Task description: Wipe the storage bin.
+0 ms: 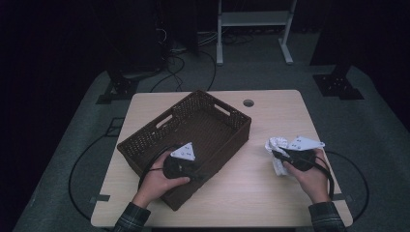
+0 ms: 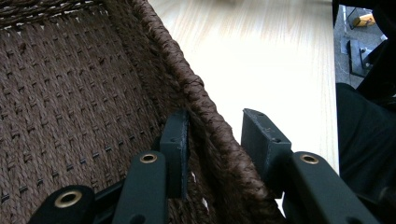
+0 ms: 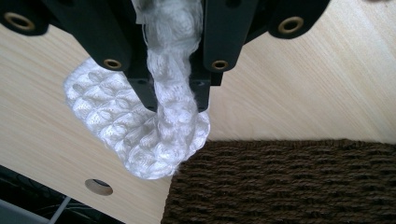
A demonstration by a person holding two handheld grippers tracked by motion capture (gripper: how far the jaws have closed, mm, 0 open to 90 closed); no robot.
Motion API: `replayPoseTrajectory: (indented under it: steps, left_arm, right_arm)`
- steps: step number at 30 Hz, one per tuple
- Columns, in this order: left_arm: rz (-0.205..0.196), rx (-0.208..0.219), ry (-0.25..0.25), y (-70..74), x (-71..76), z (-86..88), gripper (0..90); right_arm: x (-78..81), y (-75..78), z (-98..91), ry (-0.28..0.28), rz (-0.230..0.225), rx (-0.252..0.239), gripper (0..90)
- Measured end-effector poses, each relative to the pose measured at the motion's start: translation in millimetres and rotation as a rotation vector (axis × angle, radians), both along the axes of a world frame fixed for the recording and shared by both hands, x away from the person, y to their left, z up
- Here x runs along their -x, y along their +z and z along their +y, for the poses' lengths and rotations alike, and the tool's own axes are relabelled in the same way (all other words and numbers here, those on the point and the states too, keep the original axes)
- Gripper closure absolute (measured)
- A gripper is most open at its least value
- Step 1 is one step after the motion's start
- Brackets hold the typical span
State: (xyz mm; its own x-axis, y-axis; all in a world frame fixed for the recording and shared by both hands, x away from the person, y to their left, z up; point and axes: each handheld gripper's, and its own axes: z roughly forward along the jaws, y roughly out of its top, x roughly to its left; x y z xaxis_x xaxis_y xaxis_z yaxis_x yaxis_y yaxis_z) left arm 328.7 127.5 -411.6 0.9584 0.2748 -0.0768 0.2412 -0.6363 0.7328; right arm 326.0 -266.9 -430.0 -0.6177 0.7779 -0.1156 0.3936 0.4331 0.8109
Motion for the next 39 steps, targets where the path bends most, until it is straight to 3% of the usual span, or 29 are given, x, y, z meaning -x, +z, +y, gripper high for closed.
replayPoseTrajectory:
  steps: [9,16,24,33,39]
  left_arm:
    - [-0.010,0.042,-0.016,13.5,-3.0,0.7,54.9]
    - [-0.019,0.031,-0.021,21.4,-4.3,-0.2,53.1]
    - [-0.044,0.048,-0.015,39.2,3.8,15.2,53.6]
    - [0.021,0.036,0.020,39.2,15.6,34.0,59.3]
    - [0.038,0.011,0.041,37.1,27.3,42.5,62.8]
  right_arm:
    - [0.1,-0.9,-1.1,0.001,0.005,-0.013,77.6]
    - [1.1,0.1,-4.5,-0.005,0.003,-0.022,77.5]
    - [2.0,0.3,-3.9,-0.001,0.002,-0.027,77.5]
    - [2.8,0.8,-5.4,-0.004,0.004,-0.030,77.5]
    - [3.3,1.0,-5.6,-0.004,0.002,-0.034,77.4]
